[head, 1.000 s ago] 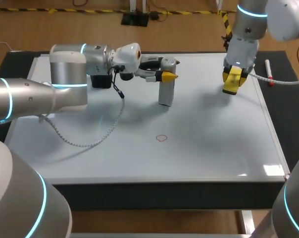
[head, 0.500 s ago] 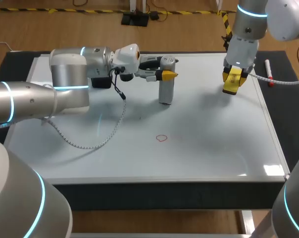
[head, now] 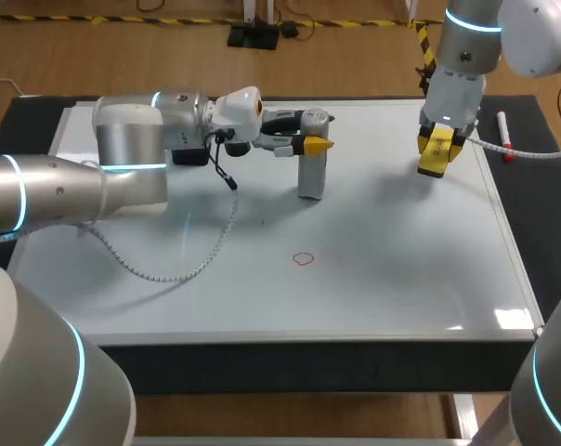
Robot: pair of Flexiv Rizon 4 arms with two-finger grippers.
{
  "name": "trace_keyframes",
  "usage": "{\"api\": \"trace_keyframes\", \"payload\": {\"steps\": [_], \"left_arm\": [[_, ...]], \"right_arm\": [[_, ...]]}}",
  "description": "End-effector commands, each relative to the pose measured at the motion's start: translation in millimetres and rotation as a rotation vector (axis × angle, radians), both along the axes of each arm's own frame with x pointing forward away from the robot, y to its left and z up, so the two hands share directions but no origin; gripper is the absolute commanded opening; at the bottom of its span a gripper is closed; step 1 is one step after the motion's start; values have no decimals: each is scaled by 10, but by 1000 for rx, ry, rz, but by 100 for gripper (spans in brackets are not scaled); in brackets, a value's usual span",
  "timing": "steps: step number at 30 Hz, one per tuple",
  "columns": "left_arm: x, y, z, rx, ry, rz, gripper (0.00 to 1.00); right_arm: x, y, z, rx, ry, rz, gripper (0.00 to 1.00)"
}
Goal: Pick up the inspection probe, press it on each red-marked spot on the whiteboard one by one, put down the probe, pick up the eraser, and wipe off all the red marks.
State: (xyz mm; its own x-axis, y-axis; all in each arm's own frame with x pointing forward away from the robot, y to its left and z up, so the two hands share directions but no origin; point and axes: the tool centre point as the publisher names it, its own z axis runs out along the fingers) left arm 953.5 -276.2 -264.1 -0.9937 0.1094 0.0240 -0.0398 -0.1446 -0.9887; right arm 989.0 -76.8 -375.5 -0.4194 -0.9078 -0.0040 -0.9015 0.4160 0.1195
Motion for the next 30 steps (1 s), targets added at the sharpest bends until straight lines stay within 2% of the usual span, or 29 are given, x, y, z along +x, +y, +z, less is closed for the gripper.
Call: {"api": "trace_keyframes", "payload": {"steps": [1, 20, 30], "left_arm": [[-6, -6, -4, 1, 1, 1, 0], [7, 9, 9, 5, -2, 6, 0], [41, 219, 262, 11, -28, 49, 0]], "right_arm": [[10, -3, 8, -4, 1, 2, 0], [10, -3, 8, -4, 1, 2, 0], [10, -3, 8, -4, 1, 2, 0]]}}
